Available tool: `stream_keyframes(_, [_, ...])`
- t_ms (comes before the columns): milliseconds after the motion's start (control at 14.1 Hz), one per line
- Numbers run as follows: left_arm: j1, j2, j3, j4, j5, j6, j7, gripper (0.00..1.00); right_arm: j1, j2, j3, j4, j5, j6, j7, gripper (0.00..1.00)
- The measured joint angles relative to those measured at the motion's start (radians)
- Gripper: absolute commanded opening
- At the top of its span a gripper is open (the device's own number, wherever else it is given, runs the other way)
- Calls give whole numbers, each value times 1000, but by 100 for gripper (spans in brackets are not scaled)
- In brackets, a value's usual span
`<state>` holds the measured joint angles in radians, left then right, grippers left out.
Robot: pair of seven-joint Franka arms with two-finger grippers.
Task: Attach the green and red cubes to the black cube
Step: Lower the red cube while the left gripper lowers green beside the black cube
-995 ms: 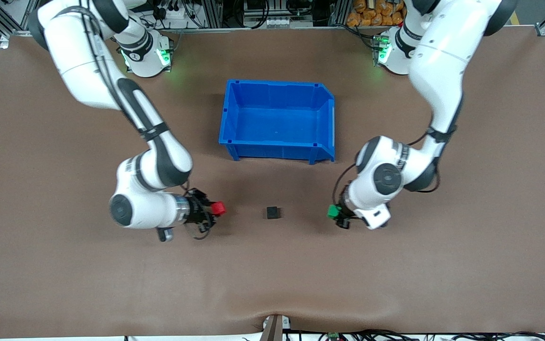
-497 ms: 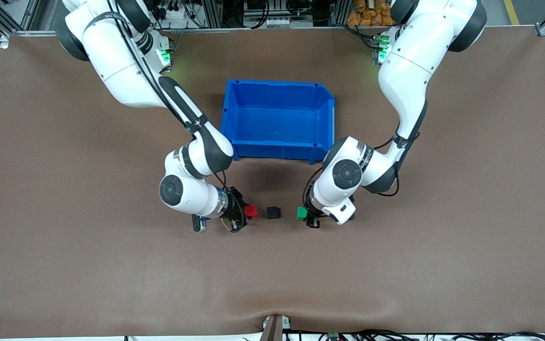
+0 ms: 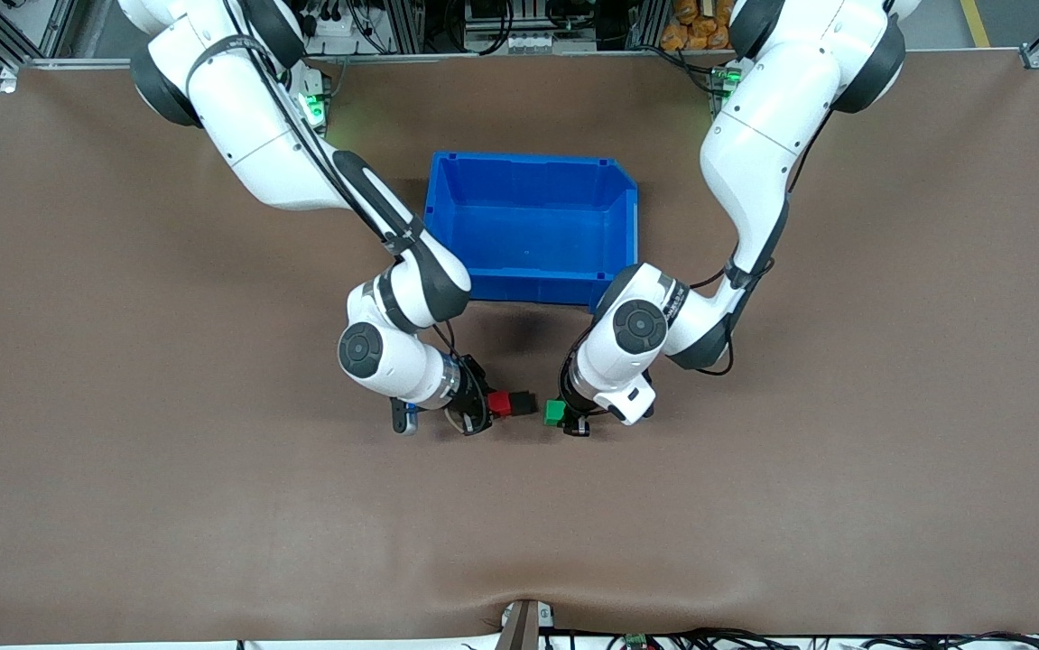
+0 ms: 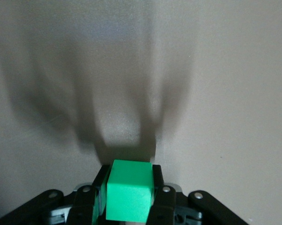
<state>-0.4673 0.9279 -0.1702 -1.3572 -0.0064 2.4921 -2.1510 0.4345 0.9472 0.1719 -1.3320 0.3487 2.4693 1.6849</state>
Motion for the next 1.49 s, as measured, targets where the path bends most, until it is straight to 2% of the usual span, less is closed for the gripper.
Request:
stream_keyframes(426, [-24, 1, 4, 1, 0, 0, -15, 0, 42, 10, -36, 17, 0, 2, 58, 0])
stream_keyframes(569, [-24, 1, 5, 1, 0, 0, -15, 0, 46, 10, -40, 18, 0, 1, 62, 18])
stream_keyframes(711, [-25, 1, 5, 1, 0, 0, -15, 0, 46, 10, -40, 18, 0, 1, 65, 30])
stream_keyframes(1350, [-28, 1, 3, 3, 0, -4, -15, 0, 46, 10, -42, 18, 0, 1, 90, 28])
stream_keyframes(1421, [-28, 1, 3, 4, 0, -6, -15, 0, 46, 10, -42, 18, 0, 1, 91, 29])
stream_keyframes(1492, [-28, 1, 3, 6, 0, -11, -15, 0, 46, 10, -42, 18, 0, 1, 91, 40])
